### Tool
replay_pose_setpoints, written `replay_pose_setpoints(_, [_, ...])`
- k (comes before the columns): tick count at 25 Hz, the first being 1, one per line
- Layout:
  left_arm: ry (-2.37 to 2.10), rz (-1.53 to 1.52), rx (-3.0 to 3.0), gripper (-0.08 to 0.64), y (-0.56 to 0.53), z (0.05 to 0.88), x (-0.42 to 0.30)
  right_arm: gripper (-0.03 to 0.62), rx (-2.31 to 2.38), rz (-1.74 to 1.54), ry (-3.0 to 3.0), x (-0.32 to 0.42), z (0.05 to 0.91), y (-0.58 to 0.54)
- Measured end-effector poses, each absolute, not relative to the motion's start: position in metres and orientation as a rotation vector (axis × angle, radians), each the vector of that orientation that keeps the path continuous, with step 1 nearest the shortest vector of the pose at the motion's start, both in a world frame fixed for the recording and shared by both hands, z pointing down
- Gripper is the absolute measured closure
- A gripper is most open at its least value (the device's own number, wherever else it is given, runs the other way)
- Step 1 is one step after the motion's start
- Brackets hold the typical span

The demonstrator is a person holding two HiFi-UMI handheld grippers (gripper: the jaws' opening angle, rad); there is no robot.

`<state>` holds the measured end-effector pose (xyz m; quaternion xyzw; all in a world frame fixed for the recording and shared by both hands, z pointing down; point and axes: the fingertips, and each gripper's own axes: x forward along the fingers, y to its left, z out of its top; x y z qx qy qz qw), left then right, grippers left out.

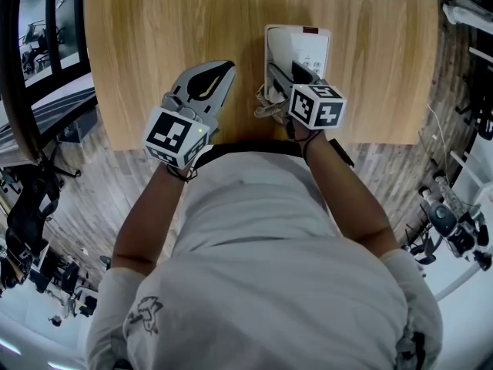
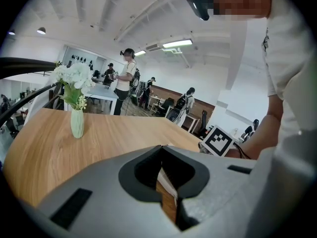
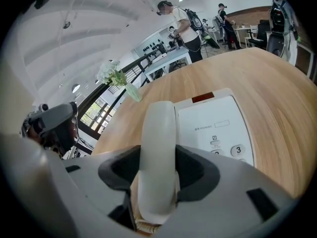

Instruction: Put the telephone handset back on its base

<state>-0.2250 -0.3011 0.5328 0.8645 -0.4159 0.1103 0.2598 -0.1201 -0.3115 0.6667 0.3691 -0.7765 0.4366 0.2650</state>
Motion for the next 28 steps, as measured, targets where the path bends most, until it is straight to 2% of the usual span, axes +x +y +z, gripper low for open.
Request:
replay_pose_setpoints(18, [-1.177, 0.277, 2.330, 0.554, -0.293, 0.524, -0.231, 0.354, 1.050, 1.082, -2.138, -0.118, 0.646, -0.330])
replay_pose_setpoints(28, [-1.231, 0.257, 2.389, 0.554, -0.273, 0.492, -0.232, 0.359, 1.036, 0.952, -2.233, -0.124, 0.604, -0.315])
